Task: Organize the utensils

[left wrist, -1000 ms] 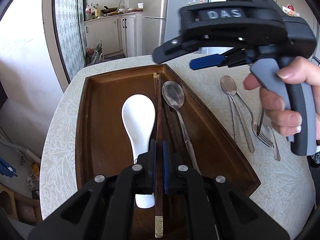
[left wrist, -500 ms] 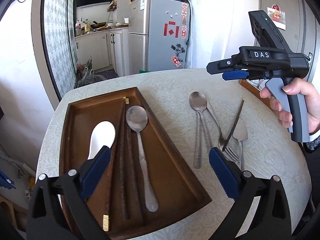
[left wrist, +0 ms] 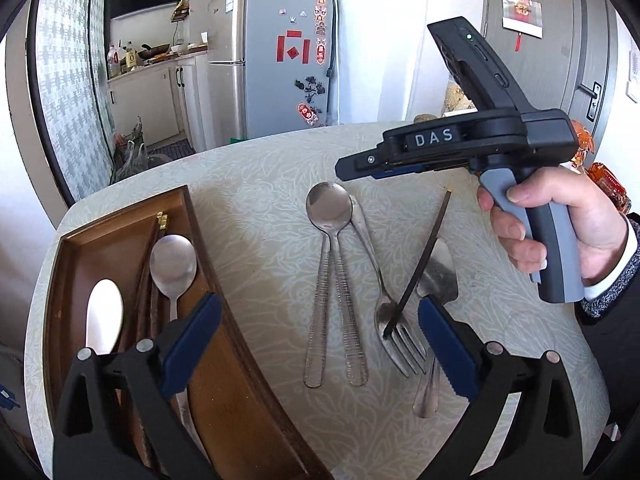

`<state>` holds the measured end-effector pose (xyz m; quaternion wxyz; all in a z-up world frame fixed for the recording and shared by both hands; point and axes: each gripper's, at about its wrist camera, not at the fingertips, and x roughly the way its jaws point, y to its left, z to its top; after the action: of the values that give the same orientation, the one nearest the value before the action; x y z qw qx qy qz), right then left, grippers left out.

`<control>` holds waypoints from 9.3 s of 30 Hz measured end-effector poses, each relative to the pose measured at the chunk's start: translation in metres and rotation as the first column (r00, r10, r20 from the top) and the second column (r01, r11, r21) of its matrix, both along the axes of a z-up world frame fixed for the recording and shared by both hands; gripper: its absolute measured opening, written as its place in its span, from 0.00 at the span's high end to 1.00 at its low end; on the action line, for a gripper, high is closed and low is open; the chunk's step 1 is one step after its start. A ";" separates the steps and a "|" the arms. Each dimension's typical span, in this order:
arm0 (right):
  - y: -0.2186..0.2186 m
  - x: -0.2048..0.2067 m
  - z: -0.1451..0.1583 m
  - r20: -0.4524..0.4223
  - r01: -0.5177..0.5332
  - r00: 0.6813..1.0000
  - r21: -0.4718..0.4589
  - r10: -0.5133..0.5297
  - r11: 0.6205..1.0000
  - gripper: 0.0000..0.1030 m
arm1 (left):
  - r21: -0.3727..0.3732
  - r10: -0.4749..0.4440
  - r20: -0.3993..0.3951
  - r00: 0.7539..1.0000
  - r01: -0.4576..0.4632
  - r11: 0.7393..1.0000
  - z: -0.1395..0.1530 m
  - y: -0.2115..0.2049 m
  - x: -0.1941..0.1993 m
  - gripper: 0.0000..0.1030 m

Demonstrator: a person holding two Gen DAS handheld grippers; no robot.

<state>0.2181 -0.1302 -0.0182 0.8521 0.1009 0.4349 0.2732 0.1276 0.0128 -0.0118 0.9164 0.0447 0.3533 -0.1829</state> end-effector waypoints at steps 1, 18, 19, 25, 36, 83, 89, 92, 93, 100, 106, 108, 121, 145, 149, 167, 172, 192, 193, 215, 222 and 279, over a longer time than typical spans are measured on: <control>0.000 -0.001 -0.001 -0.001 -0.008 1.000 0.007 0.008 1.000 0.45 | -0.006 -0.001 0.003 1.000 0.001 1.000 0.000 0.000 0.000 0.03; 0.002 0.017 -0.027 -0.040 -0.003 0.999 0.008 0.003 1.000 0.54 | -0.008 -0.065 -0.017 0.998 0.065 0.998 -0.015 -0.010 -0.006 0.03; 0.003 0.018 -0.028 -0.042 -0.003 0.999 0.013 0.004 1.000 0.57 | -0.014 -0.073 -0.019 0.997 0.072 0.997 -0.015 -0.010 -0.006 0.03; 0.008 0.023 -0.032 -0.030 -0.028 0.999 0.020 0.029 0.999 0.70 | -0.052 -0.090 -0.030 0.995 0.089 0.995 -0.014 -0.011 -0.005 0.03; -0.001 0.022 -0.032 -0.061 -0.030 0.997 0.084 0.035 0.996 0.94 | -0.058 -0.105 -0.068 0.992 0.101 0.993 -0.017 -0.012 0.002 0.11; 0.075 -0.024 0.061 0.000 -0.208 0.978 0.152 0.211 0.966 0.97 | -0.061 0.009 -0.044 0.999 -0.012 0.998 0.010 0.050 -0.025 0.88; 0.132 -0.017 0.054 -0.017 -0.267 0.962 0.137 0.272 0.954 0.97 | -0.047 0.101 -0.069 0.992 -0.104 0.993 0.005 0.097 -0.030 0.89; 0.151 -0.012 0.044 -0.030 -0.281 0.958 0.123 0.287 0.952 0.97 | -0.045 0.134 -0.084 0.987 -0.138 0.989 -0.002 0.114 -0.028 0.89; 0.157 -0.011 0.041 -0.037 -0.283 0.957 0.118 0.289 0.952 0.97 | -0.049 0.144 -0.090 0.985 -0.149 0.988 -0.004 0.120 -0.027 0.89; 0.168 -0.002 0.018 -0.064 -0.269 0.960 0.076 0.274 0.960 0.97 | -0.048 0.155 -0.110 0.982 -0.161 0.986 -0.016 0.129 -0.024 0.88; 0.173 -0.003 0.015 -0.065 -0.278 0.957 0.058 0.282 0.959 0.95 | -0.043 0.147 -0.110 0.983 -0.153 0.987 -0.016 0.125 -0.025 0.76; 0.174 -0.004 0.015 -0.059 -0.281 0.957 0.043 0.284 0.959 0.95 | -0.039 0.148 -0.109 0.983 -0.153 0.988 -0.016 0.124 -0.026 0.72; 0.140 -0.023 0.044 0.016 -0.243 0.970 0.014 0.243 0.970 0.28 | 0.012 0.094 0.003 0.996 -0.094 0.996 -0.004 0.100 -0.045 0.19; -0.067 -0.056 0.011 0.046 0.075 0.996 0.055 -0.077 0.996 0.16 | 0.143 -0.225 -0.059 0.972 0.232 0.962 -0.019 -0.054 -0.063 0.36; -0.064 -0.059 0.009 0.046 0.060 0.997 0.049 -0.062 0.997 0.16 | 0.130 -0.163 -0.093 0.982 0.174 0.976 -0.025 -0.045 -0.048 0.48; -0.069 -0.072 -0.018 -0.091 0.035 0.996 0.102 -0.025 0.994 0.27 | 0.116 -0.171 -0.108 0.979 0.183 0.976 -0.023 -0.048 -0.054 0.86; -0.071 -0.078 -0.030 -0.158 0.049 0.987 0.135 -0.027 0.990 0.45 | 0.083 -0.178 -0.105 0.978 0.187 0.979 -0.019 -0.049 -0.060 0.87; -0.069 -0.099 -0.034 -0.210 0.096 0.976 0.175 -0.058 0.980 0.87 | 0.038 -0.233 -0.086 0.969 0.237 0.971 -0.016 -0.069 -0.079 0.88; -0.070 -0.100 -0.032 -0.205 0.096 0.977 0.179 -0.058 0.979 0.87 | 0.035 -0.232 -0.080 0.969 0.236 0.971 -0.014 -0.066 -0.081 0.88; 0.129 -0.032 0.032 -0.043 -0.186 0.981 0.107 0.191 0.977 0.88 | -0.055 0.047 -0.076 0.996 -0.051 0.997 0.000 0.081 -0.051 0.88; 0.157 -0.011 0.012 -0.042 -0.205 0.977 0.064 0.208 0.977 0.88 | -0.037 0.080 -0.120 0.990 -0.085 0.996 -0.017 0.093 -0.034 0.88; -0.104 -0.042 -0.012 -0.088 0.189 0.979 0.057 -0.184 0.980 0.14 | 0.126 -0.200 -0.190 0.961 0.226 0.966 -0.034 -0.091 0.040 0.88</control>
<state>0.1761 -0.2346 -0.0306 0.8517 0.1800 0.4489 0.2015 0.1673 -0.0781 -0.0462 0.8509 0.1334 0.4382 -0.2573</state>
